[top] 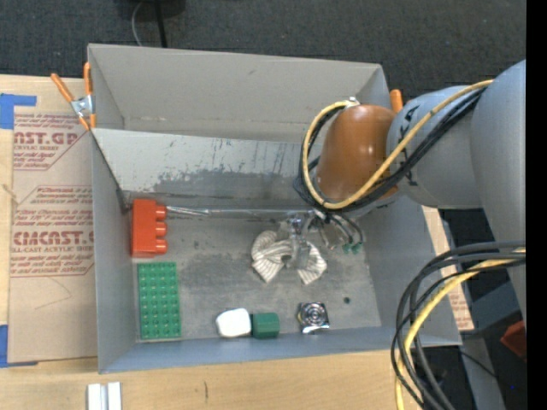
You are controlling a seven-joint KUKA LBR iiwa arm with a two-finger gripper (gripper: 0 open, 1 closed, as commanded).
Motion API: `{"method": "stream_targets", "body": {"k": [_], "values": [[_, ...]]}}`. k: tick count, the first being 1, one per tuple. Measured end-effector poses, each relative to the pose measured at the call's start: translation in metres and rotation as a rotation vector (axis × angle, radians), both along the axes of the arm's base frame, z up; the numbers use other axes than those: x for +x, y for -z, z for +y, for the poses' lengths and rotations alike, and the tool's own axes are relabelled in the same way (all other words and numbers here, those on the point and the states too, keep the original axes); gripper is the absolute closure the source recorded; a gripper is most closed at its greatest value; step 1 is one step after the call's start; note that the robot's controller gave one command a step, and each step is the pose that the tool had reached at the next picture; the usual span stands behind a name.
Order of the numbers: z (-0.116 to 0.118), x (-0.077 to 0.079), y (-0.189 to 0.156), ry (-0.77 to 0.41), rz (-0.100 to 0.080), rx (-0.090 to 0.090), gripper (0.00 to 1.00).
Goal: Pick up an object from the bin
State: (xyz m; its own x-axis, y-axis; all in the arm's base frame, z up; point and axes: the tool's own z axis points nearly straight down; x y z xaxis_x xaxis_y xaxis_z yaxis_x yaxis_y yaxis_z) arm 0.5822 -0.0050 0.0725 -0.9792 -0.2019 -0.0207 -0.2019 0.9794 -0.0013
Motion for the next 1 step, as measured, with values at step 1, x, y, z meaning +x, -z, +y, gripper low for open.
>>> {"method": "stream_targets", "body": {"k": [1], "values": [[0.0000,0.0000,0.0000,0.000,0.000,0.000,1.00]]}}
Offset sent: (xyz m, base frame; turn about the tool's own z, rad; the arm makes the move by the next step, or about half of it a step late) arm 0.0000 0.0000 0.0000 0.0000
